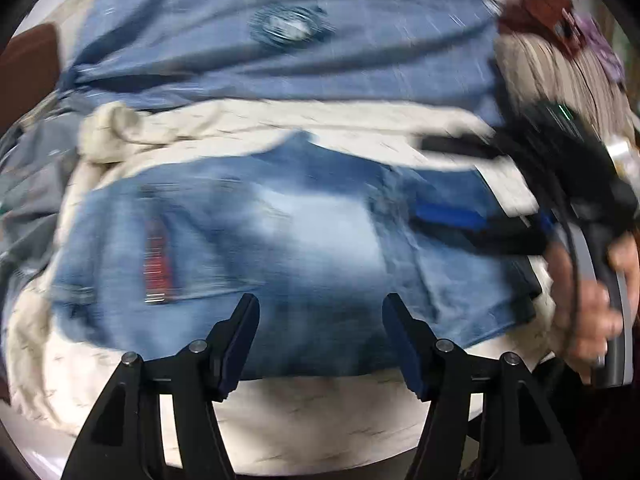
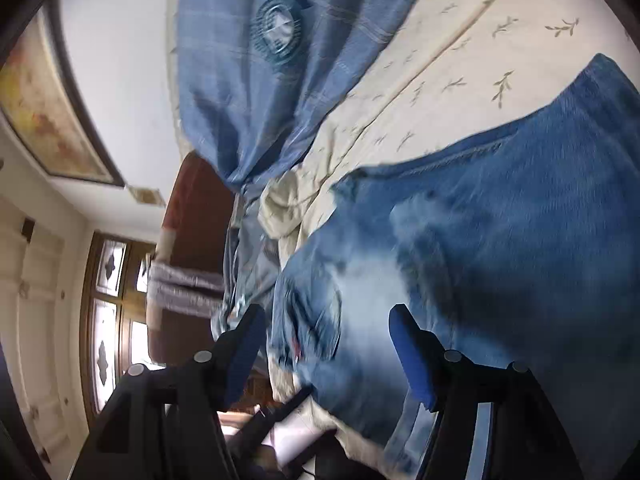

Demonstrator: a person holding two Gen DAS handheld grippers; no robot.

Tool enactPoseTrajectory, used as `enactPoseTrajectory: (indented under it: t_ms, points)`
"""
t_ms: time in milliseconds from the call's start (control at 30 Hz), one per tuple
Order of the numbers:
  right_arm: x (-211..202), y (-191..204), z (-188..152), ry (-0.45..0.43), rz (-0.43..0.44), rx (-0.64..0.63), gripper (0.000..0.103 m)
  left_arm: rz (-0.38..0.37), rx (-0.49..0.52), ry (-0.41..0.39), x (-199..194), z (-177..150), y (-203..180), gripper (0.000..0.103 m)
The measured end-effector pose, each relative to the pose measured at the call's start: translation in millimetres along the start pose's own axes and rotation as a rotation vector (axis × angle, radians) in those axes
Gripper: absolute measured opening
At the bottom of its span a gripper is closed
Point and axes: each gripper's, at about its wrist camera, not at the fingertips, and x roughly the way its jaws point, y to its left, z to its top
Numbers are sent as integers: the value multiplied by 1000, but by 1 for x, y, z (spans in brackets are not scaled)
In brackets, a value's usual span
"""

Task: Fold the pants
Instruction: 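Release the folded hems onto the waistband and open the right gripper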

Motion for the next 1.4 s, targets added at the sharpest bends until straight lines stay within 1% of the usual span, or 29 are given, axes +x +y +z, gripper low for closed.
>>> enactPoseTrajectory:
  t_ms: [133,267,300,367,433,467,500,533,600,633,767,867,967,1067,1100,1233,1300,1367,1400]
  points:
    - [1,0,-26,24,-32,0,68,91,-83,-29,-19,-2,51,70]
    - [11,-6,-49,67,-57,25,67,179,-213,-26,-31,-13,110,70]
    - [15,-8,-53,83,-69,30,68,190,-233,-23,-35,-16,119,70]
    - [26,-11,-58,111,-146,14,68,231,-278,-13,-34,-24,145,70]
    - [27,-4,-59,102,-168,-19,68,263,-313,5,-28,-28,163,70]
    - [27,-1,-59,95,-158,-30,68,264,-337,15,-24,-30,170,70]
    - [26,0,-59,83,-140,-27,68,256,-373,23,-23,-32,179,70]
    - [24,2,-59,70,-112,-28,68,252,-388,22,-22,-34,183,70]
    - [21,12,-59,51,-67,-67,68,246,-421,14,-24,-36,195,70]
    - [21,21,-62,41,-58,-112,68,240,-429,11,-24,-36,199,70]
    - [31,41,-70,52,-47,-199,68,200,-482,1,-30,-31,214,70]
    - [40,52,-77,48,-81,-262,68,123,-519,21,-26,-24,228,74]
    - [44,61,-83,27,-114,-325,68,93,-537,24,-23,-16,229,74]
    - [55,68,-88,24,-159,-378,68,38,-528,40,-15,-9,228,79]
    - [57,69,-89,26,-170,-388,68,16,-524,58,-9,-6,227,81]
    - [60,69,-92,35,-211,-421,68,-8,-518,99,10,1,222,81]
    - [57,70,-92,11,-236,-432,68,-31,-519,118,20,5,221,82]
    - [50,67,-87,-23,-248,-417,68,-57,-522,149,33,10,219,82]
    - [47,66,-85,-31,-245,-406,68,-89,-518,166,40,13,217,82]
